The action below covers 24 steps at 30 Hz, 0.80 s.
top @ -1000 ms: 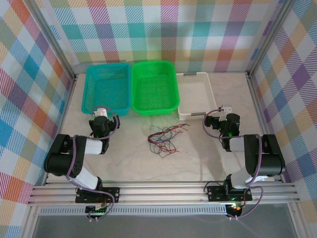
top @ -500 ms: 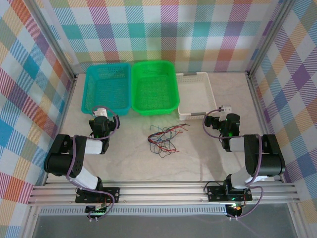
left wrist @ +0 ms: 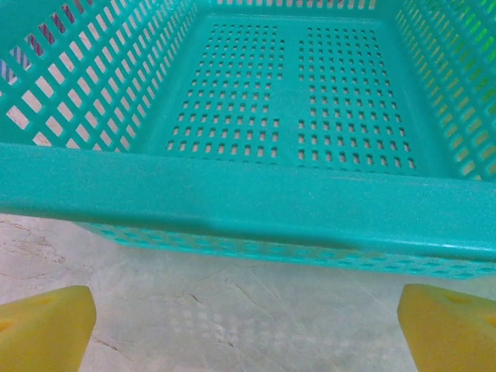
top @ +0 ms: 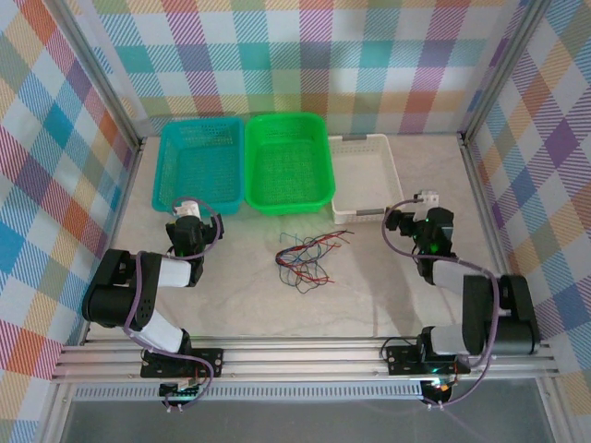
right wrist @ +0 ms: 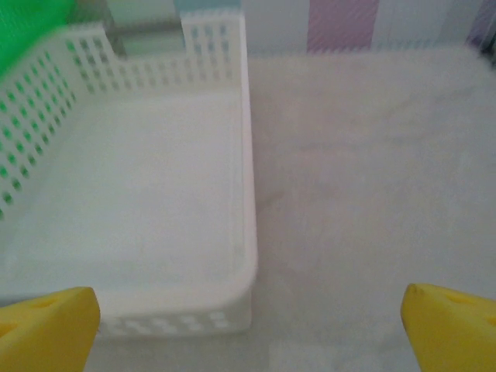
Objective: Untangle the cables
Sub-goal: Pick up the cables at the center of the table.
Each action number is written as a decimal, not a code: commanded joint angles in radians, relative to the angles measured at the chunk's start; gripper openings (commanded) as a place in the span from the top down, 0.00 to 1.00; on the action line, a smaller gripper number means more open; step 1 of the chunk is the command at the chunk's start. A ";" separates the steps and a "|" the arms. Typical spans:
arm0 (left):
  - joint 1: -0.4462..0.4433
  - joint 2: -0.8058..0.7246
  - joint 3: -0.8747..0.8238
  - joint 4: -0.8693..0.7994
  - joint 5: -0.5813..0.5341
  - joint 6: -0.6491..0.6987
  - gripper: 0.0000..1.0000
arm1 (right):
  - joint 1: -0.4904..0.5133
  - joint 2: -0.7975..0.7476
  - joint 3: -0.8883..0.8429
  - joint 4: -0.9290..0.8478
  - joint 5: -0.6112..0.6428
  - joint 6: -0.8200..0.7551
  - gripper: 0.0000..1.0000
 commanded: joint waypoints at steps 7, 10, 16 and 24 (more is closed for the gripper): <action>-0.001 -0.004 -0.004 0.034 -0.003 0.004 0.00 | 0.040 -0.430 0.046 -0.354 -0.230 0.095 0.00; -0.002 -0.003 -0.003 0.033 -0.003 0.003 0.00 | 0.055 -0.525 0.053 -0.369 -0.301 0.329 0.00; 0.001 -0.066 -0.006 -0.004 0.008 0.008 0.00 | 0.056 -0.520 0.152 -0.540 -0.455 0.735 0.00; -0.019 -0.398 0.062 -0.304 0.073 -0.068 0.00 | 0.428 -0.360 0.332 -0.820 -0.188 0.560 0.00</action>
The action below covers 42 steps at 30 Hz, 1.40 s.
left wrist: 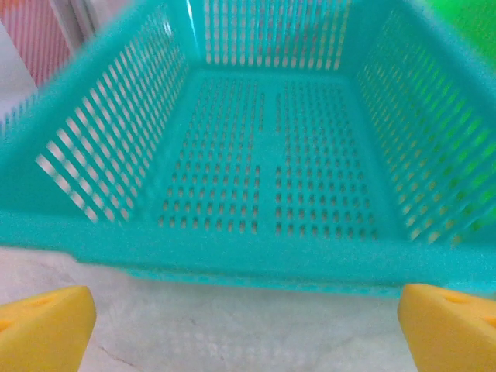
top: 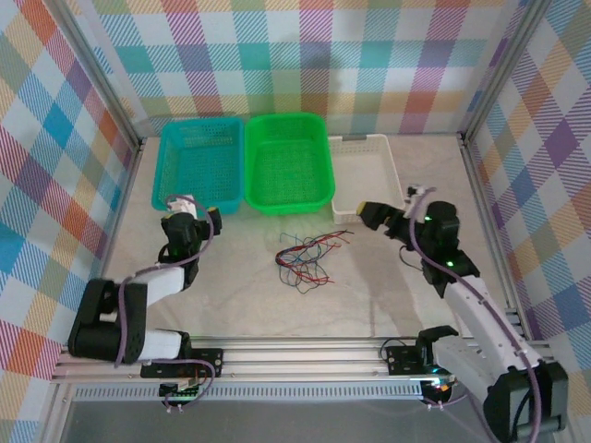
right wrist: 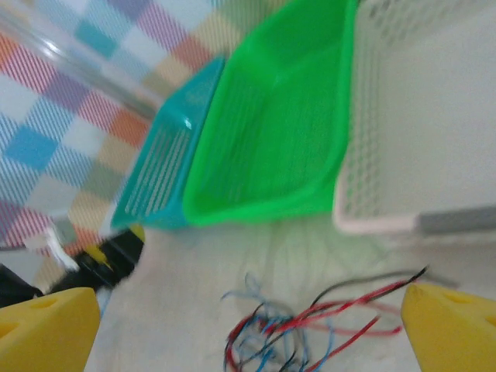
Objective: Untangle the cables
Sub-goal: Pick up the cables at the center of the table.
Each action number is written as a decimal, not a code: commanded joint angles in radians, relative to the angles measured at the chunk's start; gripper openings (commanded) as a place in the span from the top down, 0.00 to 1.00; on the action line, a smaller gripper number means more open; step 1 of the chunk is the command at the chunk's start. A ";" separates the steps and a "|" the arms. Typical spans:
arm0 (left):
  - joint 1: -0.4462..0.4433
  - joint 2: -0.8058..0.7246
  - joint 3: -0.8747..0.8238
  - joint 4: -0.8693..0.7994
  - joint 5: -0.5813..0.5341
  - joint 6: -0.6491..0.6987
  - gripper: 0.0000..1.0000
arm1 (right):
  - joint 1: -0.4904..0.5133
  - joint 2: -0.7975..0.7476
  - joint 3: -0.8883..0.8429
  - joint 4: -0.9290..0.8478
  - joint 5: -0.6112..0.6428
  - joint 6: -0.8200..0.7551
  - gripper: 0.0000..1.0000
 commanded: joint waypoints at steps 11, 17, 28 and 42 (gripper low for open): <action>-0.029 -0.452 0.381 -0.970 0.080 -0.439 0.00 | 0.465 0.352 0.224 -0.284 0.399 0.052 0.00; -0.029 -0.634 0.368 -1.211 -0.015 -0.725 0.00 | 0.571 0.519 0.317 -0.304 0.454 0.104 0.00; -0.030 -0.623 0.342 -1.263 0.081 -0.681 0.00 | 0.607 0.710 0.371 -0.238 0.523 0.283 0.06; -0.028 -0.579 0.344 -1.277 0.096 -0.680 0.00 | 0.612 0.882 0.495 -0.288 0.700 0.378 0.33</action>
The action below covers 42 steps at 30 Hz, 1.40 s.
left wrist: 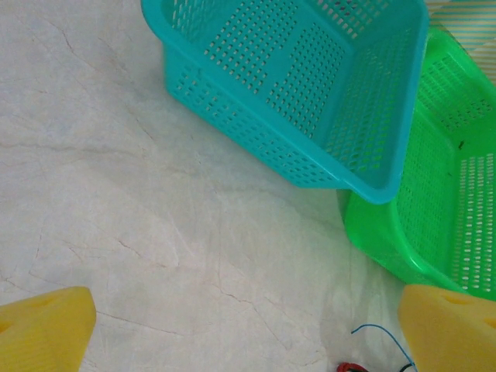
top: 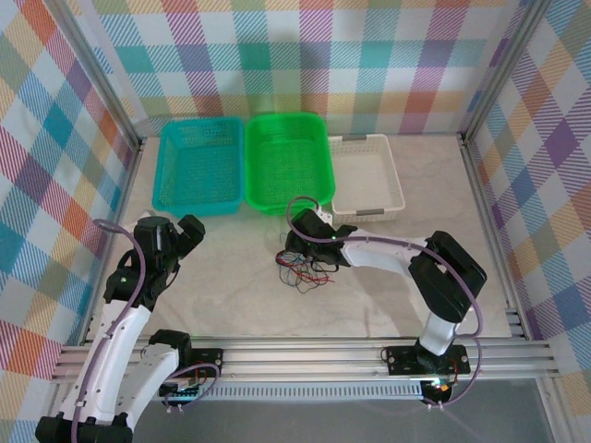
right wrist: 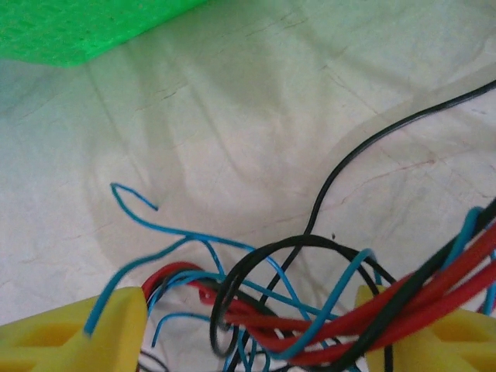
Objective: Untangle the cables
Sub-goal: Pick up the cables at the center of the table.
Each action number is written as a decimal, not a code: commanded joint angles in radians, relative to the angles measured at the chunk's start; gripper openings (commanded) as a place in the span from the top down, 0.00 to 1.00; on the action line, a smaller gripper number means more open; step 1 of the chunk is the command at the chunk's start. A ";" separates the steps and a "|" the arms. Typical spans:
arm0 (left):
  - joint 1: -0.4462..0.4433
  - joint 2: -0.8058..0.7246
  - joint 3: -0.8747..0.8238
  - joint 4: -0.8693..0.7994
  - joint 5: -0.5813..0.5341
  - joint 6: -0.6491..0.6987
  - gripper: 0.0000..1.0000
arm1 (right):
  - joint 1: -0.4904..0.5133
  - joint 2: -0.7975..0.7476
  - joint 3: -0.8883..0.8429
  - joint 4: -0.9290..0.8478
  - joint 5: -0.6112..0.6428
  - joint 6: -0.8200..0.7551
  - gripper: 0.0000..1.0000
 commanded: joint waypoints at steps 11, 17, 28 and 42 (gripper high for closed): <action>-0.002 0.009 0.017 -0.052 0.061 0.023 0.00 | 0.008 0.112 0.040 0.007 0.056 0.039 0.64; -0.003 -0.016 -0.018 -0.051 0.157 -0.004 0.01 | 0.008 0.106 0.026 0.045 0.024 0.026 0.86; -0.167 -0.021 -0.216 0.185 0.288 -0.113 0.04 | 0.018 -0.005 -0.081 0.197 -0.041 0.001 1.00; -0.472 0.007 -0.354 0.531 0.259 -0.213 0.04 | 0.043 -0.165 -0.243 0.572 -0.143 -0.072 1.00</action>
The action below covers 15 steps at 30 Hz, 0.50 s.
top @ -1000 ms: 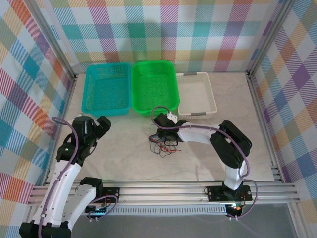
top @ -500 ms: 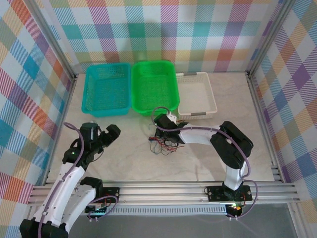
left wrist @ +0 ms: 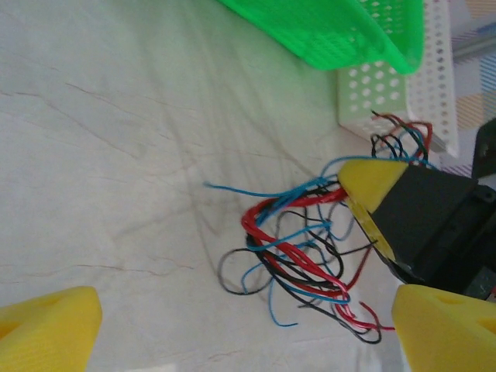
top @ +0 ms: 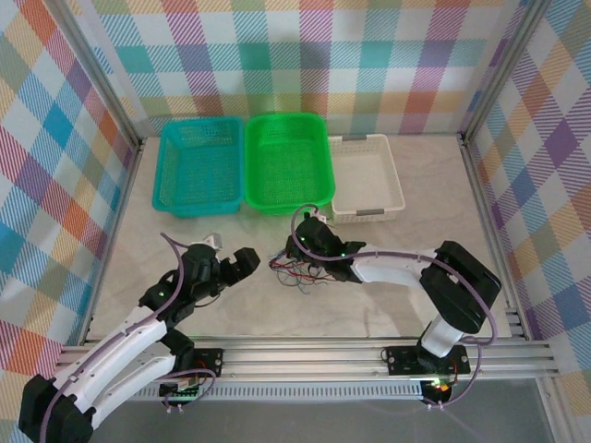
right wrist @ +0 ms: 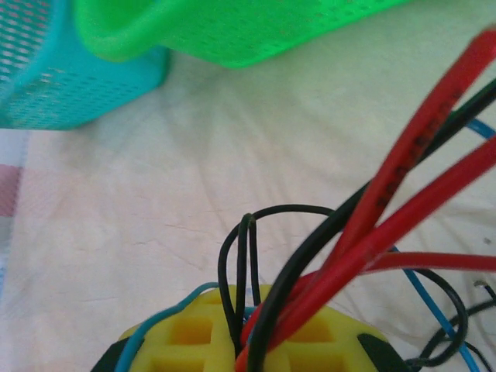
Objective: Untangle the cables
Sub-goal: Pick up the cables at the center of the table, then untie the cable from multiple cables.
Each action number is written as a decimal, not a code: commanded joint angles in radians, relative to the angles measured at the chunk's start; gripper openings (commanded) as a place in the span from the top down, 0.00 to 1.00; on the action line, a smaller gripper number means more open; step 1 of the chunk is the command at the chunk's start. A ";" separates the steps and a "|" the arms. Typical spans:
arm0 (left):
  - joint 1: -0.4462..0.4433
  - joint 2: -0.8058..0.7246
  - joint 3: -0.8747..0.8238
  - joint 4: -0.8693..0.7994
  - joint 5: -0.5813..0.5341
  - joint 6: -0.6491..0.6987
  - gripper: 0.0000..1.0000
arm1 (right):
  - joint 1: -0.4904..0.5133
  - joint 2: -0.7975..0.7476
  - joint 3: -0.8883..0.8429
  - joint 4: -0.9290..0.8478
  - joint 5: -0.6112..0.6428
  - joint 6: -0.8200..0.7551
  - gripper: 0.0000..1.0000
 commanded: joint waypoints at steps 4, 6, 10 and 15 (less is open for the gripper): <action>-0.055 0.033 -0.040 0.197 0.008 -0.062 0.05 | 0.004 -0.064 -0.062 0.246 -0.069 -0.032 1.00; -0.060 0.034 -0.056 0.232 0.011 -0.080 0.08 | 0.004 -0.074 -0.067 0.267 -0.082 -0.032 1.00; -0.079 0.046 -0.070 0.282 0.016 -0.089 0.17 | 0.004 -0.094 -0.082 0.318 -0.101 -0.010 1.00; -0.104 0.080 -0.075 0.318 0.016 -0.091 0.24 | 0.004 -0.120 -0.079 0.336 -0.125 0.000 1.00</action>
